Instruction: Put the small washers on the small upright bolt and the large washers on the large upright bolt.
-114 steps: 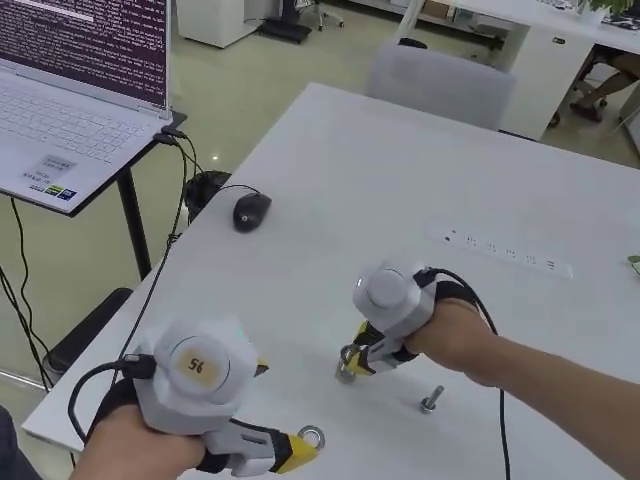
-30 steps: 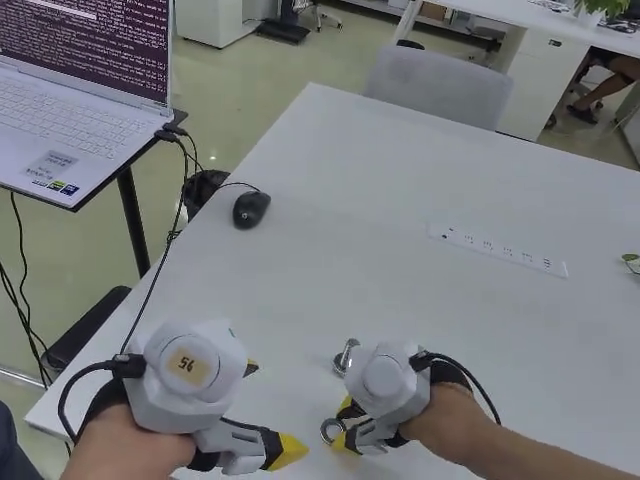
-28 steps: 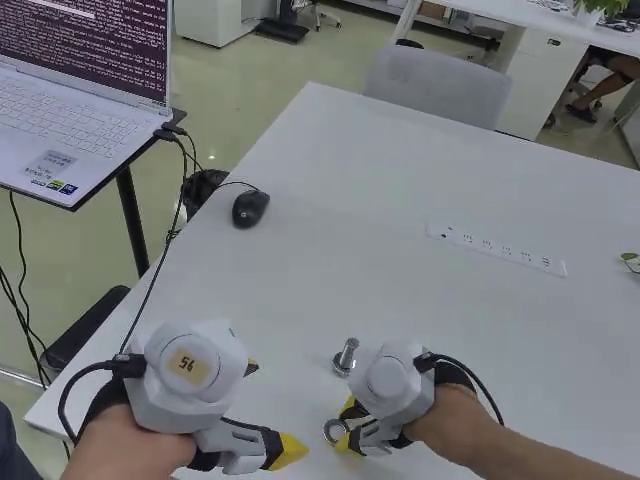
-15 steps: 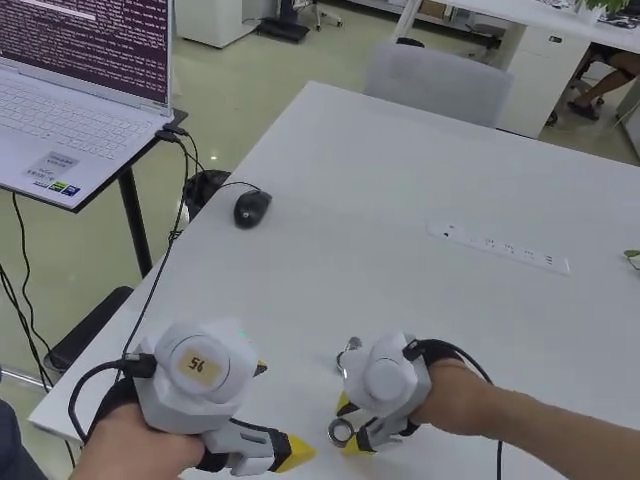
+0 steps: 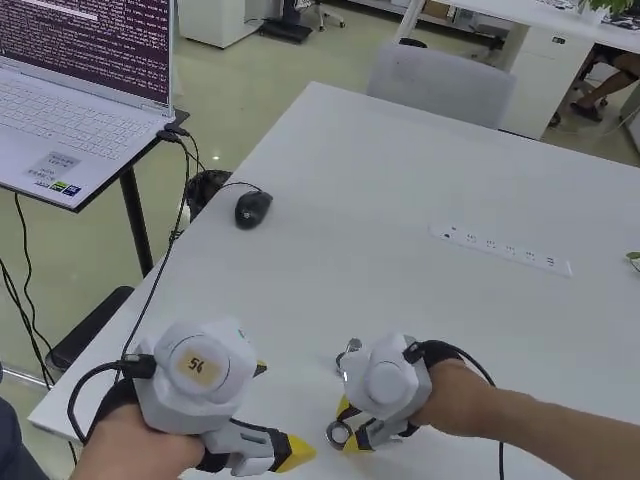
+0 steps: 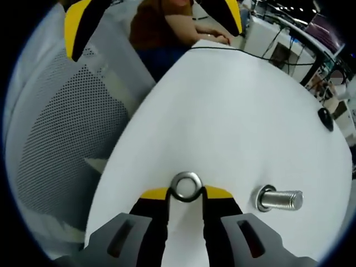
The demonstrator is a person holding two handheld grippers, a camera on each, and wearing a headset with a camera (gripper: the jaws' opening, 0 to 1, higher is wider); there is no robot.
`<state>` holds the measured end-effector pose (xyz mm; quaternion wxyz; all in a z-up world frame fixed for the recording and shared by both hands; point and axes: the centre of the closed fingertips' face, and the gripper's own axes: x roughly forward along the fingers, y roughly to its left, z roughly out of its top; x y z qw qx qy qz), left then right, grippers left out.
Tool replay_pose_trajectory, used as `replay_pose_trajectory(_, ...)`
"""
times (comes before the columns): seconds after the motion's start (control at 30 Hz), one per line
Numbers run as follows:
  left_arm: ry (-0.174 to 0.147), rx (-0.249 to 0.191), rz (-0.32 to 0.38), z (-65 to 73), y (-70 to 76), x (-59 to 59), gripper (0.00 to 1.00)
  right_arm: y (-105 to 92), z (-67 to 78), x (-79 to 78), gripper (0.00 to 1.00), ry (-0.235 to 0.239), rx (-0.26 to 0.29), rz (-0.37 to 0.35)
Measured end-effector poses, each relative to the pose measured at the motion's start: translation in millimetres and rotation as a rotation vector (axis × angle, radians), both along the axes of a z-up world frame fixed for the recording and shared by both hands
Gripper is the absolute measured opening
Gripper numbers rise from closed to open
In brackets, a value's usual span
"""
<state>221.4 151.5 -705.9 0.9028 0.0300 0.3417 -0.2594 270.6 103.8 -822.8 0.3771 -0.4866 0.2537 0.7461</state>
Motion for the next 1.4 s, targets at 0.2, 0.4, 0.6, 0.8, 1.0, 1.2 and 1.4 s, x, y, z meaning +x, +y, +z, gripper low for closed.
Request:
replay_pose_trajectory(0.2, 0.008, 0.008, 0.002, -2.3, 4.8, -3.1, 0.66, -3.0, 1.8, 0.1, 0.23, 0.055, 0.027, -0.157)
replay_pose_trajectory(0.4, 0.007, 0.012, 0.005, -1.6, 7.6, -3.1, 0.66, -10.4, 0.5, 2.5, 0.23, 0.053, 0.033, -0.200)
replay_pose_trajectory(0.6, 0.004, 0.010, -0.002, -0.2, 3.6, -1.5, 0.66, -15.4, 1.2, 4.2, 0.23, 0.045, 0.037, -0.223)
replay_pose_trajectory(0.8, 0.003, 0.011, -0.012, -0.1, 0.4, -0.8, 0.66, -17.0, 5.6, 9.3, 0.23, 0.056, 0.055, -0.282)
replay_pose_trajectory(1.0, 0.003, 0.011, -0.011, -0.3, 1.8, -0.6, 0.66, -13.0, 21.6, 20.7, 0.23, 0.028, 0.090, -0.323)
replay_pose_trajectory(1.2, 0.003, 0.010, -0.007, -0.4, 3.1, 0.1, 0.66, -3.8, 43.8, 40.1, 0.23, 0.000, 0.130, -0.362)
replay_pose_trajectory(1.4, 0.003, 0.006, -0.007, -1.2, 2.0, 0.1, 0.66, 11.8, 69.6, 61.0, 0.23, -0.030, 0.182, -0.395)
